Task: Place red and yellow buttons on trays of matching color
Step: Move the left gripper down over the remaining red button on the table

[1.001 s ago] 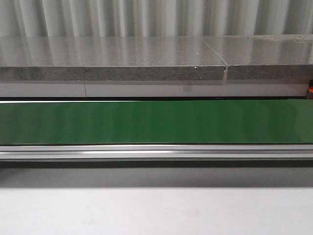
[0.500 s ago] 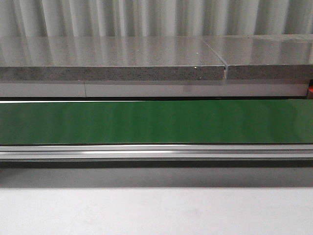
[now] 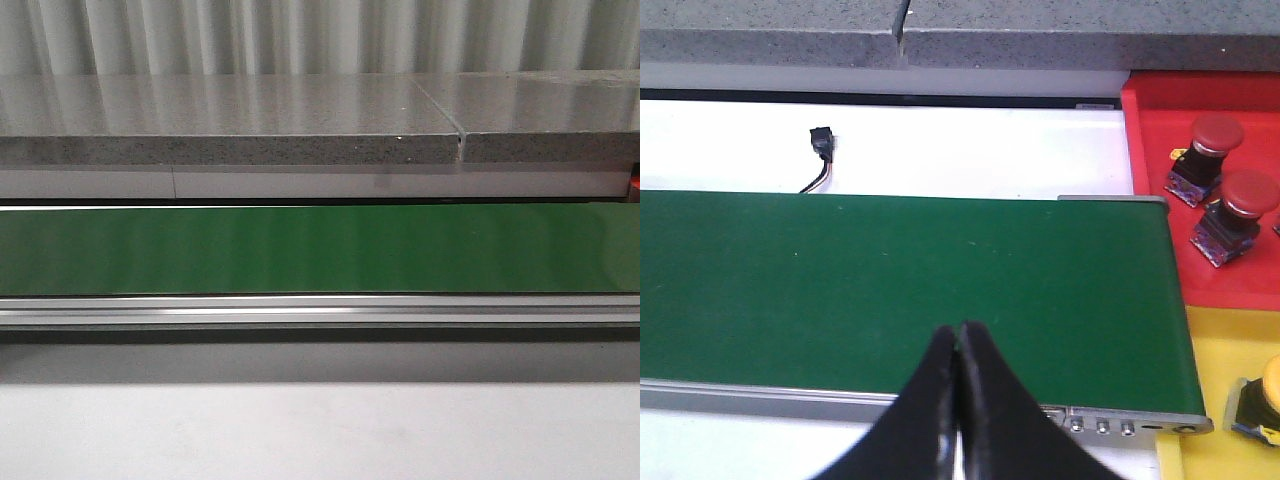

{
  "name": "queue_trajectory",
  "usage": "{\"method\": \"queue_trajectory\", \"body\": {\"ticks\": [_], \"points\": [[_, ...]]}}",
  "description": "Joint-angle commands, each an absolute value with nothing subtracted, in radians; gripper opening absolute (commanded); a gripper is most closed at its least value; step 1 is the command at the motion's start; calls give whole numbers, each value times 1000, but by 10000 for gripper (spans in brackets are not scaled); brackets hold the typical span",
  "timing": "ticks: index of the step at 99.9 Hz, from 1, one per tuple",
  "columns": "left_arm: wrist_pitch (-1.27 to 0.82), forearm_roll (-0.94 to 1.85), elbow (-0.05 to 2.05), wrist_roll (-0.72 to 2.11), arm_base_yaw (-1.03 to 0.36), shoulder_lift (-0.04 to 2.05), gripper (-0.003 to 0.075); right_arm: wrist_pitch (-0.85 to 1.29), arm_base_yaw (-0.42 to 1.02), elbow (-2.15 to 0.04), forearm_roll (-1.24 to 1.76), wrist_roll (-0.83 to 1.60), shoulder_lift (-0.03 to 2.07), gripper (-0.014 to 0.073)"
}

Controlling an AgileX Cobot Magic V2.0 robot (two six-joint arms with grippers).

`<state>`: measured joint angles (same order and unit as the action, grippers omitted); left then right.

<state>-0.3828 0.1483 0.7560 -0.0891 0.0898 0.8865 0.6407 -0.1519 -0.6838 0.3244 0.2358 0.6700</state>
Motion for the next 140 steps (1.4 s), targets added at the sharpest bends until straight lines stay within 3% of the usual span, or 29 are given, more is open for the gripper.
{"method": "queue_trajectory", "body": {"ticks": [1,63,140], "points": [[-331,192,849,-120,151,981,575,585,-150,-709,332,244,666,-67],[-484,226,1251,-126,251,1582,565,585,-150,-709,332,244,666,-67],[-492,226,1371,-188,283,1841,565,585,-150,-709,332,244,666,-67]]}}
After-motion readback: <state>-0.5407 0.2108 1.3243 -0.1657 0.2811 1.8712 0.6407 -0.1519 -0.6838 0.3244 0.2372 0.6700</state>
